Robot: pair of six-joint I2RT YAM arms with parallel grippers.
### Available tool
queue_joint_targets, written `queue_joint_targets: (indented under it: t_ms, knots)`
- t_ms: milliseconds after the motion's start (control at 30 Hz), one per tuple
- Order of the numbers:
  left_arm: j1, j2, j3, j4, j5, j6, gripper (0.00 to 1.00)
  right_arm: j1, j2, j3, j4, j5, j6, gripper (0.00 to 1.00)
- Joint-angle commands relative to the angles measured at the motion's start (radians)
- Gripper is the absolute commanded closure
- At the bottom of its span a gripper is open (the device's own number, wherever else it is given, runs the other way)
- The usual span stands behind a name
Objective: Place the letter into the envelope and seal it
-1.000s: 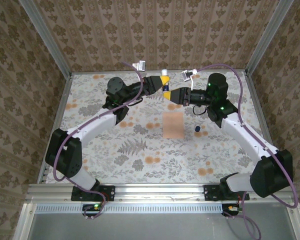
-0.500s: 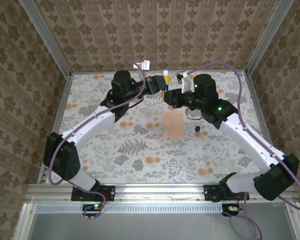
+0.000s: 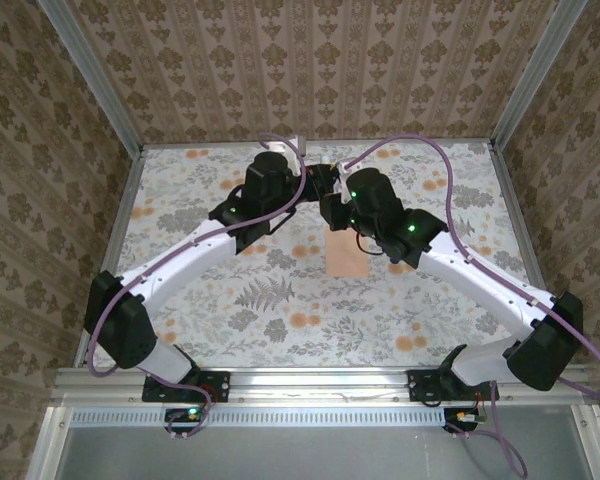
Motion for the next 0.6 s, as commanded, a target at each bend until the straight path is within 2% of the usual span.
queue_joint_targets:
  t_ms: [0,133,233,367,467,567]
  knots:
    - [-0.075,-0.017,0.012,0.003,0.11,-0.028,1.0,0.056,0.021,0.007,0.155,-0.073,-0.044,0.82]
    - [-0.037,-0.033,-0.021,0.066,0.174,-0.04,1.0,0.041,-0.002,0.011,0.13,-0.123,-0.044,0.8]
    - [0.011,-0.049,-0.051,0.13,0.256,-0.047,1.0,0.002,-0.035,0.01,0.088,-0.203,-0.026,0.64]
    - [0.106,-0.065,-0.13,0.35,0.429,-0.125,1.0,-0.166,-0.13,-0.041,0.079,-0.476,0.068,0.39]
    - [0.165,-0.037,-0.163,0.59,0.613,-0.227,1.0,-0.357,-0.175,-0.071,0.112,-0.788,0.16,0.3]
    - [0.192,0.011,-0.165,0.801,0.743,-0.32,1.0,-0.489,-0.187,-0.102,0.208,-1.095,0.228,0.28]
